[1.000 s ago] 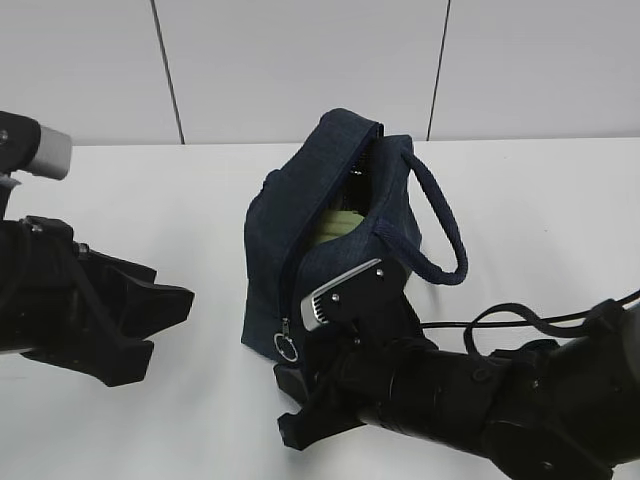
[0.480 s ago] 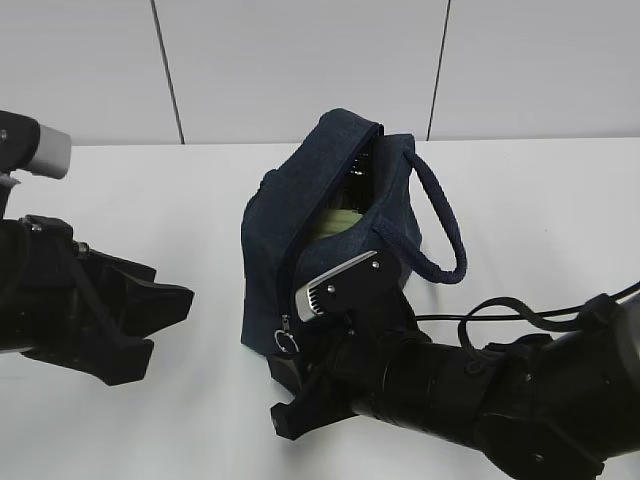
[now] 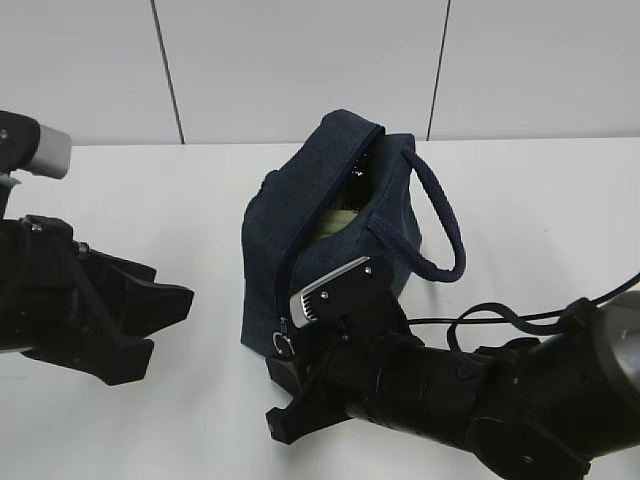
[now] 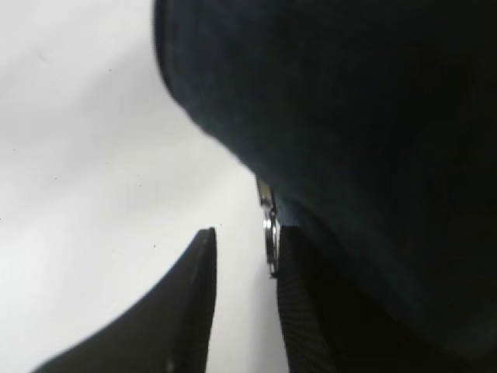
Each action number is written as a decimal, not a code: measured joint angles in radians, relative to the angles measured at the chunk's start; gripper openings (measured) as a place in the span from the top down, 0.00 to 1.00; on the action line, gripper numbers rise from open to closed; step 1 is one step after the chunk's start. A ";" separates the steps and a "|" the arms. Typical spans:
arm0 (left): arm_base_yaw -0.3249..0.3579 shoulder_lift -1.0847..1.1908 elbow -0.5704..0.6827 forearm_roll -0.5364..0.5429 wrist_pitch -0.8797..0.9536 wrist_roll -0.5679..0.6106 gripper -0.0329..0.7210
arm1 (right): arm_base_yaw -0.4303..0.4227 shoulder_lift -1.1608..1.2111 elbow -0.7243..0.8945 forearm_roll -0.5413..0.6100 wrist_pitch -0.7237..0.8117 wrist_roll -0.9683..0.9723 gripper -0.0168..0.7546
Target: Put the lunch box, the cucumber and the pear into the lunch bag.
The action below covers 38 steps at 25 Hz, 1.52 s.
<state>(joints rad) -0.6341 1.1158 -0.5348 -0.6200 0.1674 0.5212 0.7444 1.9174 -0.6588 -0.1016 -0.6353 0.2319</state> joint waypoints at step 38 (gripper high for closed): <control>0.000 0.000 0.000 -0.008 0.008 0.000 0.58 | 0.000 -0.336 -0.212 -0.103 0.478 0.012 0.98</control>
<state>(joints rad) -0.6341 1.1158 -0.5348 -0.6276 0.1756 0.5212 0.7444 1.5815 -0.8707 -0.2041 -0.1569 0.2436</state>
